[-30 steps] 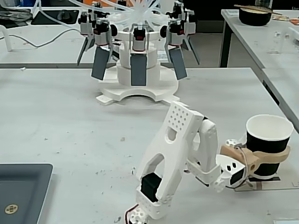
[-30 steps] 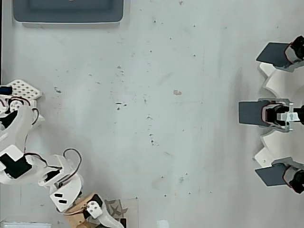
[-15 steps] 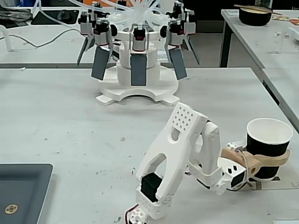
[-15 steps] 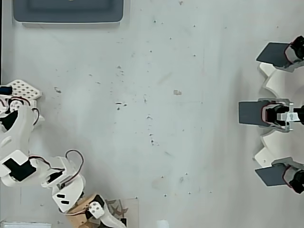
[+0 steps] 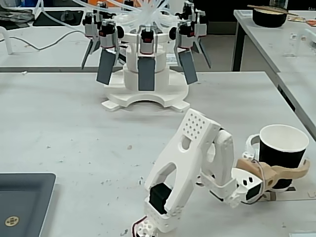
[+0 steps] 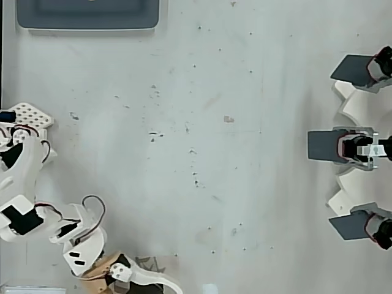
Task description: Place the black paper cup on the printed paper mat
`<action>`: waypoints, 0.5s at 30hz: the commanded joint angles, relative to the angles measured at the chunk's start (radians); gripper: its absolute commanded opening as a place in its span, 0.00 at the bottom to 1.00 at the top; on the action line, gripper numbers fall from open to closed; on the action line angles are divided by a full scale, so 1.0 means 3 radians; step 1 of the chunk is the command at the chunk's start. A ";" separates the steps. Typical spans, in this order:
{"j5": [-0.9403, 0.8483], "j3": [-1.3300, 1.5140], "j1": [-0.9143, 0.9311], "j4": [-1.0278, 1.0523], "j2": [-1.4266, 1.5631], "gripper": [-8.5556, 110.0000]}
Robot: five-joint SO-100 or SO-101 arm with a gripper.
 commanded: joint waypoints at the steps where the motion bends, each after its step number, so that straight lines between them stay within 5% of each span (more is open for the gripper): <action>1: -0.0036 0.0041 0.0138 0.0082 0.0353 0.43; 15: -0.0051 0.1365 0.0302 0.0000 0.1503 0.51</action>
